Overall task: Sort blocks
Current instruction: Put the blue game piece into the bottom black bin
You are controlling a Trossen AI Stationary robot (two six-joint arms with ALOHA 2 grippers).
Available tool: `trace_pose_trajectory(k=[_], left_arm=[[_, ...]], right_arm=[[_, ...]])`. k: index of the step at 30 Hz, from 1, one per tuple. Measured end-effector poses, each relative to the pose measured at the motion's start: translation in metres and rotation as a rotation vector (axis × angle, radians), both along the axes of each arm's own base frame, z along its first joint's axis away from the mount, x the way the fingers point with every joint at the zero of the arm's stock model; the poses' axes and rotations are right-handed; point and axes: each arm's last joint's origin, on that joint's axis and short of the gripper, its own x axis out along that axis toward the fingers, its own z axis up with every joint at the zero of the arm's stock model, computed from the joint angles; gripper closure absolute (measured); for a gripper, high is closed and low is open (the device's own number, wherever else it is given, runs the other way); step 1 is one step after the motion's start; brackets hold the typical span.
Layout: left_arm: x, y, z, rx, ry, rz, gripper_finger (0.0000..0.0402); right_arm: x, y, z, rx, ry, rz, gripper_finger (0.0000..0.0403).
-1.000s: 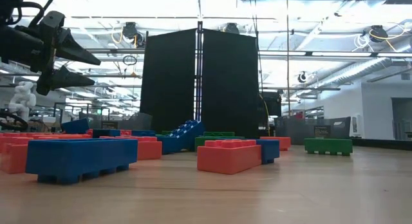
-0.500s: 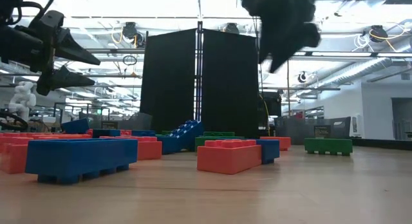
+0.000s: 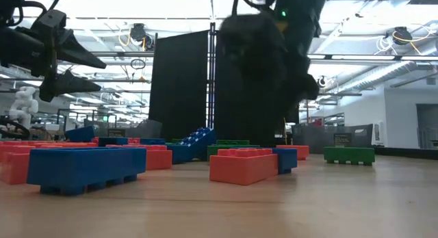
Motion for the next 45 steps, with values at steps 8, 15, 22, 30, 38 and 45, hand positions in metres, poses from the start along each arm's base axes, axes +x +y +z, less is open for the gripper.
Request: trace_pose_trajectory(k=[8, 15, 22, 30, 38, 45], left_arm=[[0.001, -0.001, -0.001, 0.006, 0.015, -0.039, 0.0098], [0.001, -0.002, -0.001, -0.007, 0.017, -0.078, 0.0098], [0.001, -0.002, -0.001, -0.009, 0.017, -0.085, 0.0098], [0.001, -0.003, -0.001, -0.013, 0.018, -0.097, 0.0098], [0.001, -0.003, -0.001, -0.013, 0.019, -0.097, 0.0098], [0.002, -0.003, -0.001, -0.013, 0.020, -0.097, 0.0098]], right_arm=[[0.005, 0.002, 0.001, 0.015, -0.053, 0.000, 0.0195], [0.009, 0.006, -0.006, 0.021, -0.069, 0.006, 0.0195], [0.009, 0.006, -0.015, 0.015, -0.030, 0.002, 0.0195], [0.010, 0.010, -0.035, 0.046, 0.033, 0.020, 0.0203], [0.009, 0.010, -0.032, 0.038, 0.038, 0.042, 0.0287], [0.001, 0.004, 0.008, 0.002, 0.047, 0.051, 0.0287]])
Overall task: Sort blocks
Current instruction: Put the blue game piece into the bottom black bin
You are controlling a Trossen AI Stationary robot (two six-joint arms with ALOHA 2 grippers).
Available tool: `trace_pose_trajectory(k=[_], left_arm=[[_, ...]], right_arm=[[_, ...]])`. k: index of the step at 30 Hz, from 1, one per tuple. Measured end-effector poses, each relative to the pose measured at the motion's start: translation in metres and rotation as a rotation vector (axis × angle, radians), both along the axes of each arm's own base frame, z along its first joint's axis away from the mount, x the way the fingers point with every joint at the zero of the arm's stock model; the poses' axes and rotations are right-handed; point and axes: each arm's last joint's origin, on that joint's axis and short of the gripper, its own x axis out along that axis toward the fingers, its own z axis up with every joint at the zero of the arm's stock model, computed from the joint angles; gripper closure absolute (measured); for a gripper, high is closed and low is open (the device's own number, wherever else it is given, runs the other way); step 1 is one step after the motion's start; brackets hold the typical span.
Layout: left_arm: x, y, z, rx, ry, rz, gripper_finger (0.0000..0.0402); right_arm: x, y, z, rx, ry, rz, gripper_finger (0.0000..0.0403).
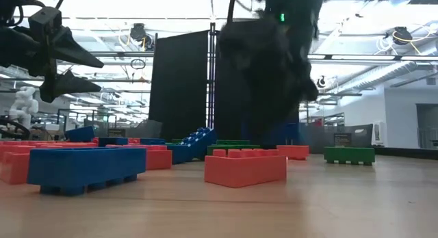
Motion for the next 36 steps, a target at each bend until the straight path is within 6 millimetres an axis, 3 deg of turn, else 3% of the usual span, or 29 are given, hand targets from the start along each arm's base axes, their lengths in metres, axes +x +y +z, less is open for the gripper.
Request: trace_pose_trajectory(k=[4, 8, 13, 17, 20, 31, 36], left_arm=[[0.000, 0.000, 0.000, 0.001, 0.005, 0.000, 0.0098], [0.001, 0.000, -0.001, -0.004, 0.008, 0.002, 0.0098], [0.001, 0.000, -0.001, -0.001, 0.014, 0.002, 0.0098], [0.001, 0.000, -0.001, 0.010, 0.020, 0.001, 0.0098], [0.001, 0.000, -0.001, 0.011, 0.022, 0.001, 0.0098], [0.001, 0.000, -0.002, 0.017, 0.026, 0.003, 0.0098], [0.001, 0.000, -0.002, 0.017, 0.026, 0.003, 0.0098]], right_arm=[[-0.022, 0.007, 0.046, 0.008, -0.034, -0.003, 0.0287], [-0.065, 0.031, 0.088, 0.053, -0.028, -0.027, 0.0287], [-0.131, 0.068, 0.109, 0.048, 0.094, -0.168, 0.0287], [-0.168, 0.097, 0.109, 0.035, 0.167, -0.269, 0.0287], [-0.180, 0.110, 0.104, 0.023, 0.178, -0.330, 0.0287], [-0.202, 0.154, 0.082, 0.083, 0.246, -0.404, 0.0287], [-0.200, 0.166, 0.070, 0.097, 0.243, -0.404, 0.0287]])
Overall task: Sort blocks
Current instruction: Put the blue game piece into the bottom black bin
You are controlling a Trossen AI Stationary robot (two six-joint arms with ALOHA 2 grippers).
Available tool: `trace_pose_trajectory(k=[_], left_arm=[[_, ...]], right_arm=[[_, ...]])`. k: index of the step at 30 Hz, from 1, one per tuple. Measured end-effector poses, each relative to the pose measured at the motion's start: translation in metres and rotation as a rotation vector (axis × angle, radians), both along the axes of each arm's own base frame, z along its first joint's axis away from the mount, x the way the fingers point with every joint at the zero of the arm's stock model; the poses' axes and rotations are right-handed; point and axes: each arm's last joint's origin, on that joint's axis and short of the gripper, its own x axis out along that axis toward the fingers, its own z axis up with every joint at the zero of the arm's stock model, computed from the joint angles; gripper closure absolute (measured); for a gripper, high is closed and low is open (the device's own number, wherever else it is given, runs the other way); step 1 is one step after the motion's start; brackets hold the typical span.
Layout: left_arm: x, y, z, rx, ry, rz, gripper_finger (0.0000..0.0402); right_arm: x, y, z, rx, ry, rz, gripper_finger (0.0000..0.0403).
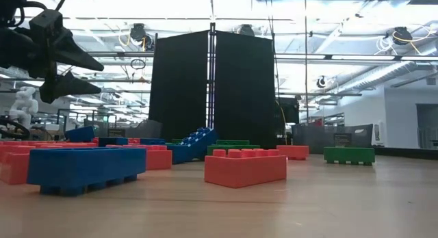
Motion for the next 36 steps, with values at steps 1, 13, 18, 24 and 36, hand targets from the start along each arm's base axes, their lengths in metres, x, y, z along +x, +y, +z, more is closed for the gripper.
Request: trace_pose_trajectory(k=[1, 13, 18, 24, 36], left_arm=[[0.000, 0.000, 0.000, 0.000, 0.000, 0.000, 0.0098], [0.000, 0.000, 0.000, -0.001, 0.000, 0.000, 0.0098], [0.000, 0.000, 0.000, -0.001, 0.000, 0.000, 0.0098], [0.000, 0.000, 0.000, -0.001, 0.000, 0.000, 0.0098], [0.000, 0.000, 0.000, -0.005, -0.001, 0.001, 0.0098]], right_arm=[[0.001, 0.002, -0.002, 0.000, 0.000, 0.000, 0.0287], [0.007, 0.013, -0.023, 0.012, 0.064, 0.082, 0.0242], [0.003, 0.008, -0.019, -0.009, 0.099, 0.066, 0.0157], [0.006, 0.004, -0.008, 0.012, 0.017, 0.063, 0.0144], [0.102, -0.098, 0.044, -0.265, -0.414, 0.262, 0.0167]])
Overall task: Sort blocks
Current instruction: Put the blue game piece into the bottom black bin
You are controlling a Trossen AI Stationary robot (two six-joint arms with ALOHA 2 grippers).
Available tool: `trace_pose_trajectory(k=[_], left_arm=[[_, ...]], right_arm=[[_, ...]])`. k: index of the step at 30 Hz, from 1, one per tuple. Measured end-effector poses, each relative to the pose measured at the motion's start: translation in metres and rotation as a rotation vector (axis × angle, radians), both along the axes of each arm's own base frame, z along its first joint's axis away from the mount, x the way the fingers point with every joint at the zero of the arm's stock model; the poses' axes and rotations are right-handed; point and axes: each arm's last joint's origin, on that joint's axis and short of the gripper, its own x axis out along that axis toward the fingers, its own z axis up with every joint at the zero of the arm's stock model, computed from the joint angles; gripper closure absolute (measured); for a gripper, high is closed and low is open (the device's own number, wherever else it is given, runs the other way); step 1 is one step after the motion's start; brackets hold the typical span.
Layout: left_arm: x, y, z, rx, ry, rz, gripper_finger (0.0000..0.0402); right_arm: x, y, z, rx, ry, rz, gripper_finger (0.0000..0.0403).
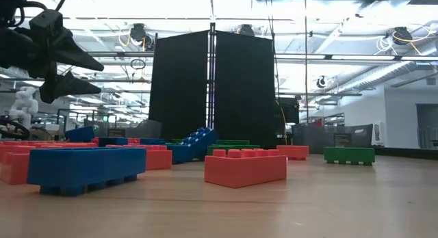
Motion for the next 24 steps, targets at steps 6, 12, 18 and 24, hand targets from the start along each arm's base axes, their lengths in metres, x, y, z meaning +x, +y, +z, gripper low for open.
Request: trace_pose_trajectory(k=[6, 12, 18, 24], left_arm=[[0.000, 0.000, 0.000, -0.002, 0.000, -0.004, 0.0098], [0.000, 0.000, 0.000, -0.002, 0.000, -0.004, 0.0098], [0.000, 0.000, 0.000, -0.003, 0.000, -0.004, 0.0098], [0.001, 0.000, -0.001, 0.000, 0.010, -0.005, 0.0098]], right_arm=[[0.053, -0.084, 0.003, -0.275, -0.019, 0.150, 0.0172], [0.089, -0.150, 0.014, -0.327, -0.173, 0.249, 0.0172], [0.118, -0.172, -0.015, -0.218, -0.199, 0.334, 0.0172], [0.138, -0.167, -0.062, -0.120, -0.108, 0.459, 0.0172]])
